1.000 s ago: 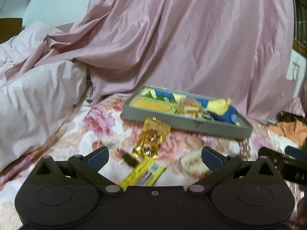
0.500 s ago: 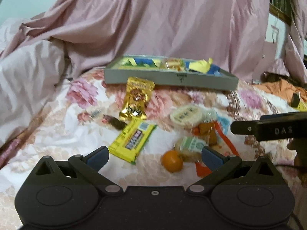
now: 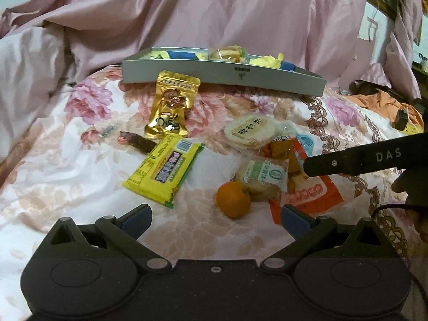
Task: Organize snacks
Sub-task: 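Withdraw both tools from the box back toward the remaining snacks, then grasp the mandarin orange with the left tool while the right tool grasps the red snack pack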
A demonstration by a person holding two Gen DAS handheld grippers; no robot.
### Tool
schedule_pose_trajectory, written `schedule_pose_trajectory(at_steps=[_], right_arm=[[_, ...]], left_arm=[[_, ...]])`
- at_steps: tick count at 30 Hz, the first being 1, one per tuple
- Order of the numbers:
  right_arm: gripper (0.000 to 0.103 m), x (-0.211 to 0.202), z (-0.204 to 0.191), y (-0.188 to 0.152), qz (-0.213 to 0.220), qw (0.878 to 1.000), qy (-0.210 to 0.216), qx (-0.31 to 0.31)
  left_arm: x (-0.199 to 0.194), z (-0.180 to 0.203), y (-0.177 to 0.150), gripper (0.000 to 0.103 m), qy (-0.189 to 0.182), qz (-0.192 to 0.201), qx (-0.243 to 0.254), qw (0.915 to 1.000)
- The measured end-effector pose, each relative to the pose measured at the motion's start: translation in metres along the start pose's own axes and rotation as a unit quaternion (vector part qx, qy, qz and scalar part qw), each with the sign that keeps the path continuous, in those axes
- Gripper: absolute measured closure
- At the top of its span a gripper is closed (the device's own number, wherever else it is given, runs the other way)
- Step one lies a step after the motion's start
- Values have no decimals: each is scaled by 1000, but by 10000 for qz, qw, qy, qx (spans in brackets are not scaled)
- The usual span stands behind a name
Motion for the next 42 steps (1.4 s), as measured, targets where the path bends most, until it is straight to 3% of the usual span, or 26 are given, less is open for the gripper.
schedule_pose_trajectory(at_steps=[12, 18, 27, 29, 36, 38, 42], right_arm=[[0, 22, 6, 8, -217, 9992, 198, 259], [2, 39, 6, 16, -318, 9967, 645, 378], [22, 54, 10, 16, -514, 9895, 1077, 820], [31, 54, 11, 17, -473, 9883, 1149, 884], [37, 62, 18, 16, -503, 9840, 1231, 1185], [50, 63, 21, 16, -500, 9823, 1272, 1284], [56, 62, 19, 16, -507, 9797, 1409, 1330]], left_arm=[[29, 2, 4, 1, -495, -183, 102, 9986], [33, 5, 7, 2, -864, -153, 22, 9961], [37, 2, 7, 17, -961, -142, -219, 9950], [38, 1, 7, 23, -936, -160, -287, 9951], [42, -1, 6, 43, -818, -217, -385, 9957], [42, -1, 6, 51, -790, -211, -372, 9960], [42, -2, 4, 59, -680, -197, -377, 9968]])
Point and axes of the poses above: each gripper's, at about its wrist camera, not at the fingertips, and x roughly the way its jaws point, z to its right, y to its top, the point moved 6 cm from there along x, roughly the way its jaws point
